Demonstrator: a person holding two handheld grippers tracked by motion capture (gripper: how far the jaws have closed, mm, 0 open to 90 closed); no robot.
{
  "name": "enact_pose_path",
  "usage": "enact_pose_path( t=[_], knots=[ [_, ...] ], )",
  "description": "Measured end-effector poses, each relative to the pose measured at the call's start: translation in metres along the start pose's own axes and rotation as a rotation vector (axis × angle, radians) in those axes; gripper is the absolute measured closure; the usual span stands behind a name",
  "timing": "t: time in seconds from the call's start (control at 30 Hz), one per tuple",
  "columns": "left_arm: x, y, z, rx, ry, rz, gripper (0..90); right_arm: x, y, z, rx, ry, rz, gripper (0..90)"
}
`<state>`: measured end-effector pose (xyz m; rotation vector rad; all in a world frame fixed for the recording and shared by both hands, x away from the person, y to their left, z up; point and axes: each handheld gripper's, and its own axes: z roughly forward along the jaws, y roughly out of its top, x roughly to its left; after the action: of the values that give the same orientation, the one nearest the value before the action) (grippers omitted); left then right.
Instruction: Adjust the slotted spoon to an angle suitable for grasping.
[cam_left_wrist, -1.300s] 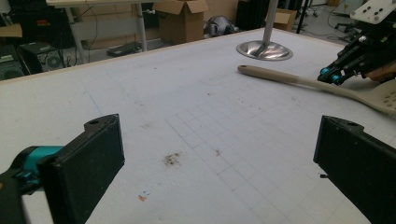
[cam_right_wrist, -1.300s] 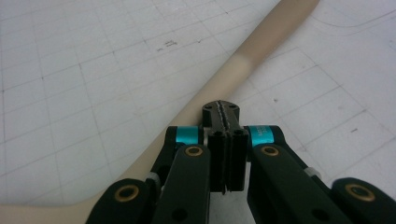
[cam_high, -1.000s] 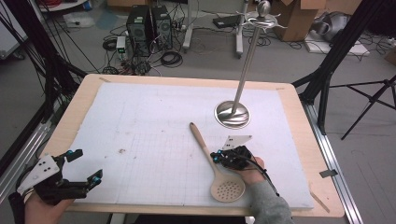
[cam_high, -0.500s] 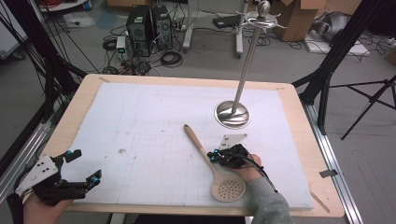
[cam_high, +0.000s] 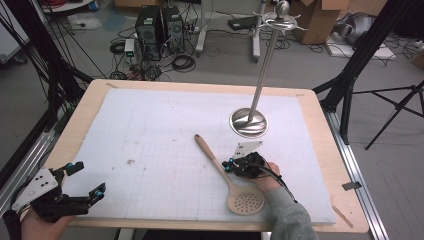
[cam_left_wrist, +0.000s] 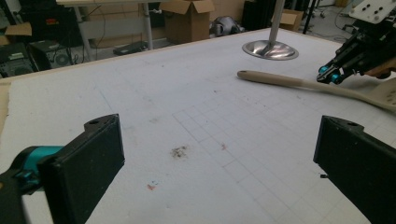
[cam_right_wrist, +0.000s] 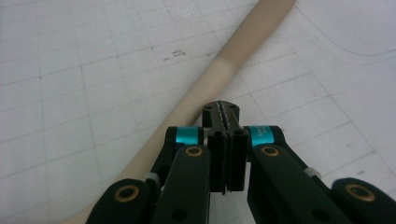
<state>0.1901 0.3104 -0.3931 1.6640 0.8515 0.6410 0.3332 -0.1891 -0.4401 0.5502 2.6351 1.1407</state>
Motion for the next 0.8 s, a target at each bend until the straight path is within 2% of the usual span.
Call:
enact_pose_path(
  t=[0.13,0.27,0.4,0.63,0.73,0.8],
  knots=[
    [-0.001,0.0,-0.001,-0.003,0.003,-0.002,2.1,-0.001,0.004,-0.001,-0.005,0.004,0.007,90.0],
    [0.0,-0.001,-0.001,0.002,0.004,-0.002,2.1,-0.001,0.007,0.0,0.017,0.031,0.002,90.0],
    [0.0,-0.002,-0.002,0.005,0.005,-0.004,2.1,-0.001,0.009,0.004,0.064,0.031,-0.011,90.0],
    [0.001,-0.003,-0.002,0.007,0.01,-0.007,2.1,-0.001,0.012,0.007,0.069,0.043,0.008,90.0],
    [0.0,-0.003,-0.002,0.006,0.01,-0.005,2.1,0.0,0.016,0.009,0.098,0.036,-0.014,90.0],
    [0.0,-0.003,-0.002,0.006,0.01,-0.005,2.1,0.001,0.02,0.01,0.116,0.033,-0.054,90.0]
  ],
)
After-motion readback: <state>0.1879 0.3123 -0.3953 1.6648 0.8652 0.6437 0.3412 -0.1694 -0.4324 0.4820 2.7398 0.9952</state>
